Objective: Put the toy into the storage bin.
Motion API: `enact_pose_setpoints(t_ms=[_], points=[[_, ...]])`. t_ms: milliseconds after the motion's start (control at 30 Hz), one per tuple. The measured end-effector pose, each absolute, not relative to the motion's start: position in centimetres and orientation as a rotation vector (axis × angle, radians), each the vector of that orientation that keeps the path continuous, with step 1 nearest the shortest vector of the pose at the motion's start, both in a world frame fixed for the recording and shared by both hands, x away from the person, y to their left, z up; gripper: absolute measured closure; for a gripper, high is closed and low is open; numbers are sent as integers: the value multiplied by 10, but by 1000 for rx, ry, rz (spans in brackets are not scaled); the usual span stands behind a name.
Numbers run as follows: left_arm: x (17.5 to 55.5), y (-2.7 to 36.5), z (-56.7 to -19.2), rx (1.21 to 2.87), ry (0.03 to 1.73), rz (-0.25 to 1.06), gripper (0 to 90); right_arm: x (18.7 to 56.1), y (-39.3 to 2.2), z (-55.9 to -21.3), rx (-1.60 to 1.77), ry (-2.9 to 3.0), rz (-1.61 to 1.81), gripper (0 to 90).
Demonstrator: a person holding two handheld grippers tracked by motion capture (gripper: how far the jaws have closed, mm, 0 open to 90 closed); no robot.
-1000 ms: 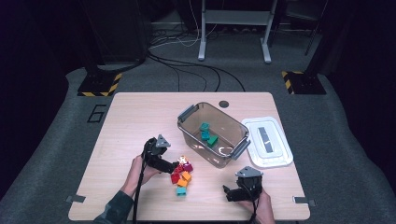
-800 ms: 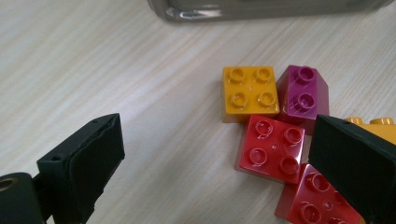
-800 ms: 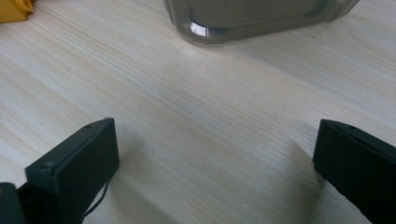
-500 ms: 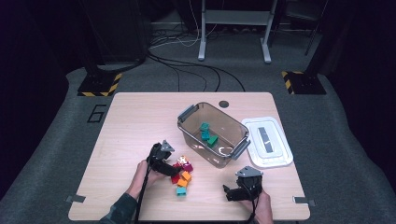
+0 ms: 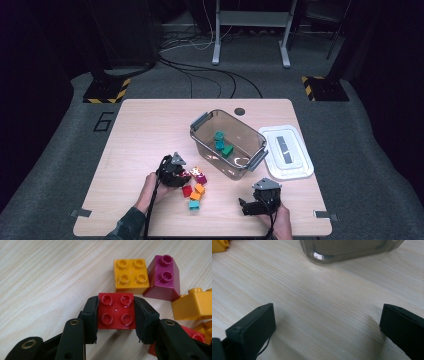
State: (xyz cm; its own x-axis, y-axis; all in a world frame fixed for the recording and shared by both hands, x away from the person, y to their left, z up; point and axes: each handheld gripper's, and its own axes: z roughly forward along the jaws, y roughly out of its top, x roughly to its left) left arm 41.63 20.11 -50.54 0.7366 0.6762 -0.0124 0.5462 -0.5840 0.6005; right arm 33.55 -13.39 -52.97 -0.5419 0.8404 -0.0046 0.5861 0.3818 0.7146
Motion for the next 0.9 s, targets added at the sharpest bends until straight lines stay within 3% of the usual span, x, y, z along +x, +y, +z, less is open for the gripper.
enact_pose_setpoints(t_ms=[900], points=[[415, 221, -473, 2311, 898, 350, 588, 336, -134, -530, 1238, 2280, 947, 0]])
